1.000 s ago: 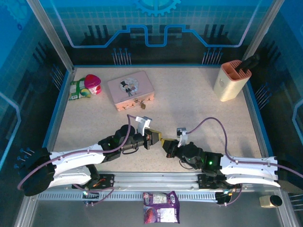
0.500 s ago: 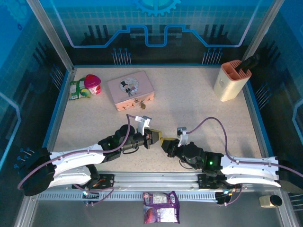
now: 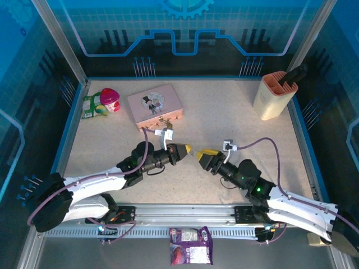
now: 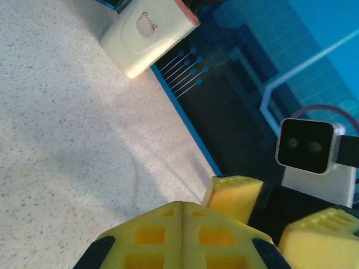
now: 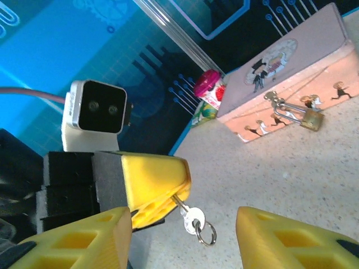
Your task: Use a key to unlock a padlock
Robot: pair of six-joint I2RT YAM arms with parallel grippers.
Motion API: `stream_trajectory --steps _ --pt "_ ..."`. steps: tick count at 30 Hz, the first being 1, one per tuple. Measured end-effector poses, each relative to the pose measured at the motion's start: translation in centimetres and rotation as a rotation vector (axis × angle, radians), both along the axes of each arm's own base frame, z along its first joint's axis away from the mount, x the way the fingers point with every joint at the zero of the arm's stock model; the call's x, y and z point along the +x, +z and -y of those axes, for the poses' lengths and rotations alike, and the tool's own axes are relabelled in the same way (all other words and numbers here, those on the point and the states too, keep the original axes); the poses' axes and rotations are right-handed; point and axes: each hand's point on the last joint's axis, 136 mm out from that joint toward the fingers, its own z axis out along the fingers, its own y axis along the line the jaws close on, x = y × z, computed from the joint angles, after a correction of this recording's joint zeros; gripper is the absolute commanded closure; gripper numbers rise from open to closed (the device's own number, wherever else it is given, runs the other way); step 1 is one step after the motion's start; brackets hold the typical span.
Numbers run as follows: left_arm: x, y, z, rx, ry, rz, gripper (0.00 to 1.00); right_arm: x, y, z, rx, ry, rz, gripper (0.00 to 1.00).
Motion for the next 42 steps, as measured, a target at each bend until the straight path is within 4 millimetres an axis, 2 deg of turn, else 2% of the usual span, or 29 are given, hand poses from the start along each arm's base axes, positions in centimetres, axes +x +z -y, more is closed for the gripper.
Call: stream_trajectory --steps 4,9,18,25,33,42 --pt "0.4 0.6 0.2 -0.058 -0.008 -0.024 1.0 0.4 0.4 -0.3 0.044 0.061 -0.003 0.46" --pt "0.6 1.0 0.6 -0.118 -0.026 -0.05 1.0 0.6 -0.2 -1.2 0.071 0.128 -0.036 0.48" --pt "0.3 2.2 1.0 -0.176 -0.063 -0.054 1.0 0.5 -0.3 -2.5 0.124 0.202 -0.063 0.6" --pt "0.6 2.2 0.7 -0.178 -0.053 -0.056 1.0 -0.1 -0.7 -1.6 0.13 0.198 -0.06 0.62" --pt "0.5 2.3 0.8 -0.181 -0.059 -0.057 1.0 -0.6 0.9 -0.9 0.156 0.198 -0.016 0.65" --pt "0.3 3.3 0.9 -0.219 -0.077 -0.046 1.0 -0.5 0.1 -1.1 0.133 0.204 -0.042 0.67"
